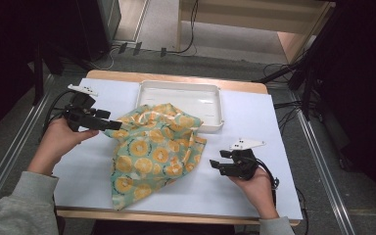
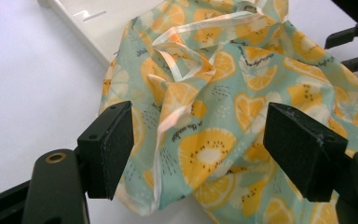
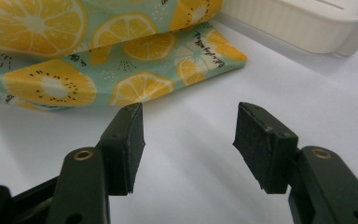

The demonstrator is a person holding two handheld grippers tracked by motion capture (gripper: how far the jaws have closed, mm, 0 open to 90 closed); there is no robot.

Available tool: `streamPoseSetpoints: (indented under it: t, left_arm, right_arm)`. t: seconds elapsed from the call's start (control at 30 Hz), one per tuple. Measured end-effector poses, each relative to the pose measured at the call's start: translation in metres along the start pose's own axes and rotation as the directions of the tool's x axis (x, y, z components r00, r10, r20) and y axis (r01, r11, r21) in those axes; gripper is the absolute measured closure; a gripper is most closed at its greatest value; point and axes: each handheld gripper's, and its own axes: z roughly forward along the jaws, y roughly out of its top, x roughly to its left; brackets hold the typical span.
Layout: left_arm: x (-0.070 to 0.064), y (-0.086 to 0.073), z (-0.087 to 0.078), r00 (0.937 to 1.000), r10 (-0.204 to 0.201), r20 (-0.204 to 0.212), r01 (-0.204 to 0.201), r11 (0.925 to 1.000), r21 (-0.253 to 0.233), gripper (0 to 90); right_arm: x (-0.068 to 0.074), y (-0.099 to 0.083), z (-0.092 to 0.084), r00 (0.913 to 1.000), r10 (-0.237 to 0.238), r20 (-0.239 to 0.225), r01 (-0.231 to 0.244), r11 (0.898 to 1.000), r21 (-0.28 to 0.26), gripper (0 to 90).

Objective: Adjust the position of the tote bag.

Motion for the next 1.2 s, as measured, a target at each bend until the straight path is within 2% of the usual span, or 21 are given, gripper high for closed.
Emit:
streamPoseSetpoints:
  t: [0.13, 0.3, 0.37, 0.4, 0.47, 0.6, 0.77, 0.9, 1.03, 1.2]
  left_arm:
    - [-0.002, 0.014, 0.008, 0.9997, 0.022, -0.004, -0.022, 0.9996, 0.019, 24.5]
    - [0.001, 0.024, 0.016, 0.9995, 0.03, -0.008, -0.03, 0.9993, 0.024, 24.4]
    - [0.004, 0.028, 0.021, 0.9996, 0.023, -0.016, -0.022, 0.9996, 0.019, 24.0]
    - [0.006, 0.029, 0.023, 0.9998, 0.011, -0.017, -0.011, 0.9998, 0.016, 20.8]
    - [0.009, 0.032, 0.028, 1.0, 0.008, -0.003, -0.008, 0.9998, 0.017, 20.8]
    - [0.014, 0.038, 0.044, 0.9999, 0.007, -0.012, -0.006, 0.9981, 0.061, 19.9]
    - [0.017, 0.043, 0.055, 1.0, 0.0, -0.003, 0.0, 0.9975, 0.07, 19.0]
    - [0.019, 0.048, 0.066, 0.9996, -0.013, -0.025, 0.015, 0.9974, 0.07, 13.3]
    - [0.022, 0.05, 0.078, 0.9999, -0.004, -0.012, 0.005, 0.9963, 0.086, 11.9]
    - [0.024, 0.049, 0.092, 0.9991, 0.016, -0.039, -0.011, 0.9925, 0.122, 11.8]
  right_arm:
    - [-0.001, 0.0, 0.0, 1.0, 0.004, -0.007, -0.004, 1.0, 0.001, 44.0]
    - [0.0, 0.0, 0.0, 1.0, 0.002, -0.008, -0.002, 1.0, -0.001, 43.9]
    - [0.0, 0.0, 0.0, 1.0, 0.001, -0.008, -0.001, 1.0, -0.002, 43.8]
    - [0.0, 0.0, 0.0, 1.0, -0.001, -0.008, 0.001, 1.0, -0.002, 43.7]
    - [0.0, 0.0, 0.0, 1.0, -0.001, -0.009, 0.001, 1.0, -0.001, 43.7]
    - [0.0, 0.0, 0.001, 1.0, 0.0, -0.009, 0.0, 1.0, -0.002, 43.6]
    - [0.0, 0.0, 0.0, 0.9999, 0.004, -0.011, -0.004, 1.0, -0.003, 43.6]
    - [0.0, 0.0, 0.0, 0.9999, 0.003, -0.012, -0.003, 1.0, -0.005, 43.6]
    - [0.0, 0.0, 0.0, 0.9999, 0.0, -0.013, 0.0, 1.0, -0.004, 43.6]
    - [0.0, 0.0, 0.001, 0.9999, -0.003, -0.015, 0.002, 1.0, -0.005, 43.6]
